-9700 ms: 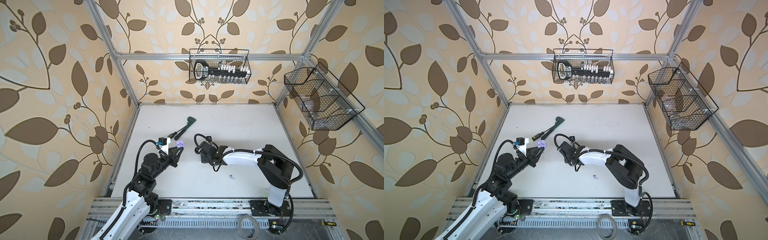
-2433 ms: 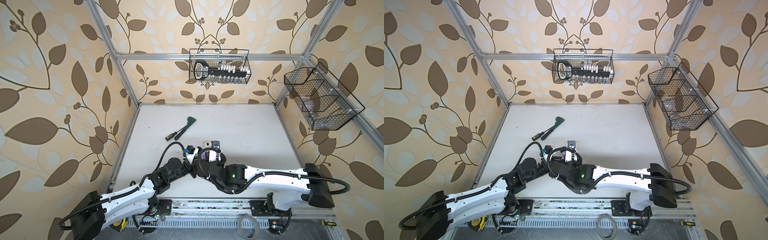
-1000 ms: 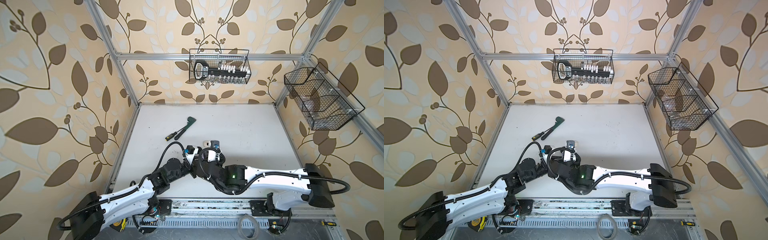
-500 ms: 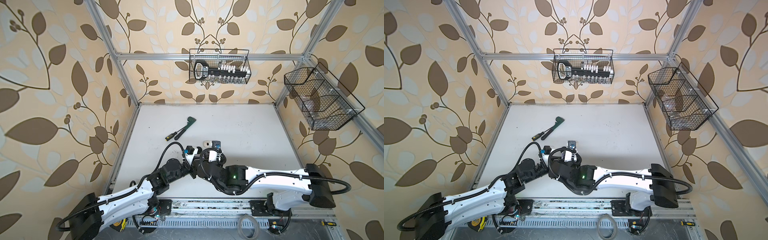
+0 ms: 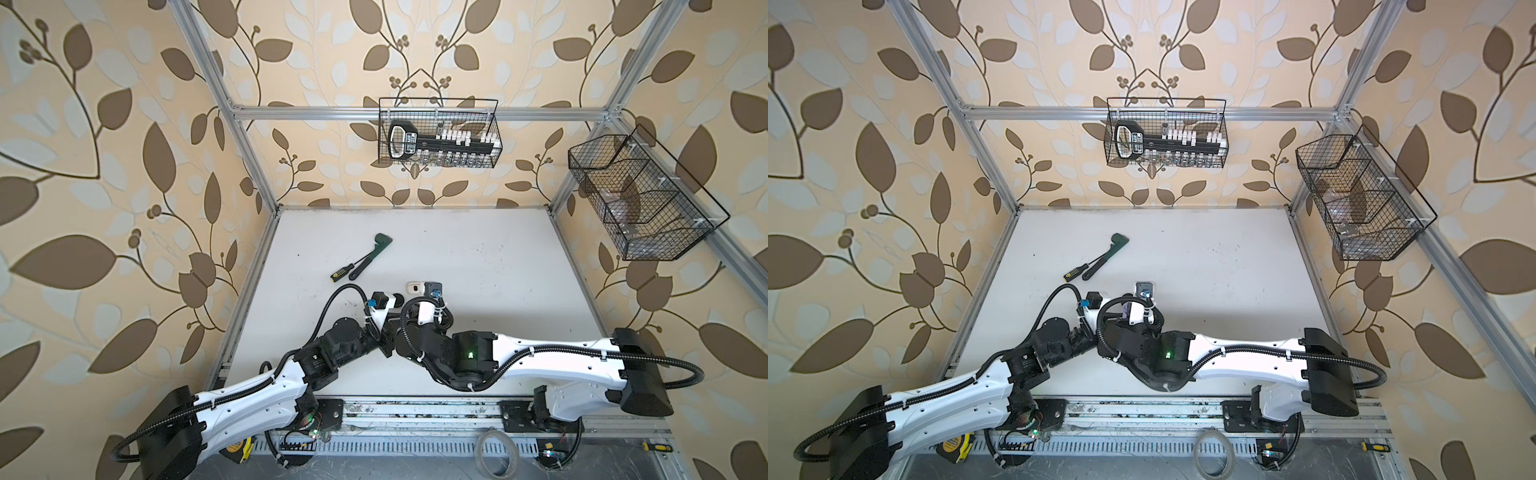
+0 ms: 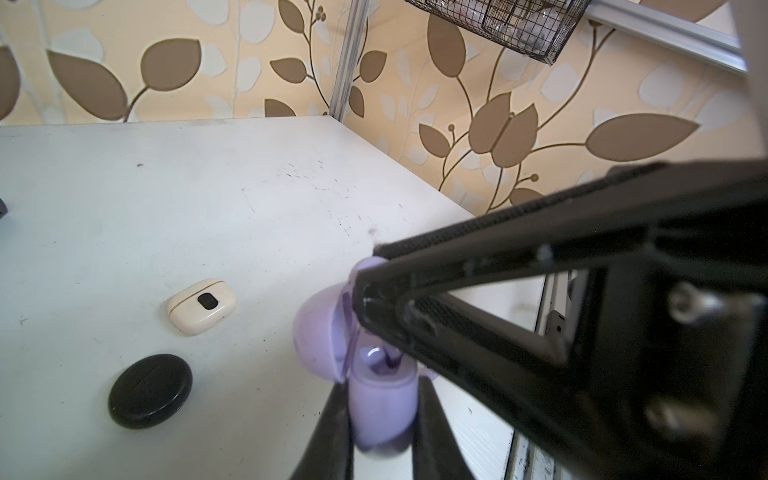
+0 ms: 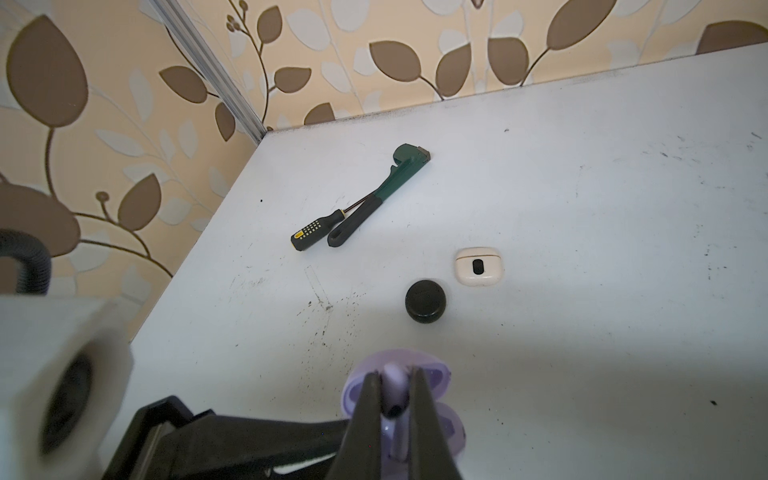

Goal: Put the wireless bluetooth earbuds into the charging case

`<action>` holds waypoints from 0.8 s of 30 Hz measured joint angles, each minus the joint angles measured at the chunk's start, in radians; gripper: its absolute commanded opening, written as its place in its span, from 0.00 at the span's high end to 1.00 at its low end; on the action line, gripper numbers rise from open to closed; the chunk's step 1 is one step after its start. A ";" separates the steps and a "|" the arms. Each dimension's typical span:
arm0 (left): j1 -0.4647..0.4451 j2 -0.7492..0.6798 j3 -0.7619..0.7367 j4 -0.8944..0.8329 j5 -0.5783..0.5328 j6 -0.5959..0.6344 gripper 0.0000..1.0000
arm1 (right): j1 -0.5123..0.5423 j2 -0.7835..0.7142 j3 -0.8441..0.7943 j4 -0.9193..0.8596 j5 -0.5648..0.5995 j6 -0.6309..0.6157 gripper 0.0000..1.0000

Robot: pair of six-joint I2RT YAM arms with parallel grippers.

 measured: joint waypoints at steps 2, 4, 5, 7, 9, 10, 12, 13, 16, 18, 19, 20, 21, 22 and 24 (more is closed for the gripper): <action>0.000 0.000 0.000 -0.003 0.000 0.000 1.00 | 0.002 0.000 -0.003 0.005 0.000 0.000 0.93; 0.000 -0.002 0.000 -0.009 0.000 0.000 1.00 | 0.005 0.000 -0.008 0.009 0.000 0.000 0.94; 0.000 -0.002 0.000 -0.013 0.000 0.001 1.00 | 0.006 0.000 -0.009 0.009 0.000 0.000 0.94; 0.000 -0.005 0.000 -0.020 0.000 0.002 1.00 | 0.010 0.000 -0.011 0.011 0.000 0.000 0.94; 0.000 -0.008 0.000 -0.028 -0.004 0.007 1.00 | 0.013 0.000 -0.011 0.011 0.000 0.001 0.94; 0.000 -0.008 0.000 -0.032 -0.005 0.010 1.00 | 0.016 0.000 -0.011 0.010 0.000 0.003 0.94; 0.000 -0.009 0.000 -0.039 -0.011 0.018 1.00 | 0.021 0.000 -0.013 0.006 -0.004 0.008 0.94; 0.000 -0.011 0.000 -0.039 -0.016 0.022 1.00 | 0.024 0.000 -0.014 0.000 -0.005 0.011 0.94; 0.000 -0.027 0.001 -0.049 -0.030 0.029 1.00 | 0.027 -0.002 -0.026 -0.013 -0.004 0.022 0.94; 0.000 -0.035 0.001 -0.057 -0.032 0.034 1.00 | 0.029 -0.006 -0.035 -0.012 -0.002 0.027 0.94; 0.000 -0.039 0.001 -0.061 -0.031 0.036 1.00 | 0.032 -0.010 -0.042 -0.010 0.002 0.030 0.94; 0.000 -0.043 0.001 -0.065 -0.031 0.038 1.00 | 0.034 -0.014 -0.048 -0.010 0.005 0.032 0.94; 0.000 -0.047 0.001 -0.066 -0.032 0.040 1.00 | 0.036 -0.019 -0.054 -0.009 0.005 0.034 0.94; 0.000 -0.050 0.003 -0.064 -0.032 0.042 1.00 | 0.039 -0.023 -0.060 -0.008 0.003 0.034 0.94; 0.000 -0.057 0.007 -0.062 -0.033 0.044 1.00 | 0.044 -0.029 -0.071 -0.008 0.003 0.032 0.92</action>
